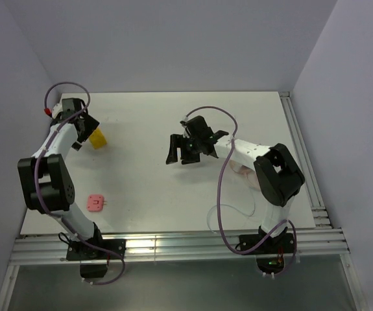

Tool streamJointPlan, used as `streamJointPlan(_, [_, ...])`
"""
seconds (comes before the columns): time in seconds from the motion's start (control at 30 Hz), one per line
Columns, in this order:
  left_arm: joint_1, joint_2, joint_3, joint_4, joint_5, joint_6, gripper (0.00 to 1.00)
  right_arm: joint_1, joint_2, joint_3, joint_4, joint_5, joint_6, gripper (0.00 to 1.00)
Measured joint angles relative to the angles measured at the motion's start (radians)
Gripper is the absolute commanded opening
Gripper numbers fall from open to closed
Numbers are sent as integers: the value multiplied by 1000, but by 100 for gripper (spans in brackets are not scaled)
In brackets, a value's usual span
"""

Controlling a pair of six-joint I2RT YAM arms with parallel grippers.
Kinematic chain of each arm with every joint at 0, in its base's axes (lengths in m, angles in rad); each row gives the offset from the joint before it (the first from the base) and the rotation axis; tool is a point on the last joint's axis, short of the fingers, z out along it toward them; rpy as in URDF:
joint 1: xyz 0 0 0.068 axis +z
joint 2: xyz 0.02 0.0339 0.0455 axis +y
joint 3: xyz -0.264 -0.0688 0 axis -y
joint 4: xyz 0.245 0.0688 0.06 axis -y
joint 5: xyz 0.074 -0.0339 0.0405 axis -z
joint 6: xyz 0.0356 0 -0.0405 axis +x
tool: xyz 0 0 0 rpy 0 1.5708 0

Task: Insert the plug

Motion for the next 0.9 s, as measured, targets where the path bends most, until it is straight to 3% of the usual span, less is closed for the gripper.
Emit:
streamJointPlan(0.07, [0,56,47,9,-8,37,100,0,0,-6,13,-27,8,82])
streamJointPlan(0.27, [0,185,173,1,-42,113,100,10,0,-6,53,-60,16,82])
streamJointPlan(0.63, [-38,242,175,36,8,166,100,30,26,11,53,-75,10,79])
streamJointPlan(0.9, [-58,305,180,18,13,154,89,46,30,15,43,-70,0,79])
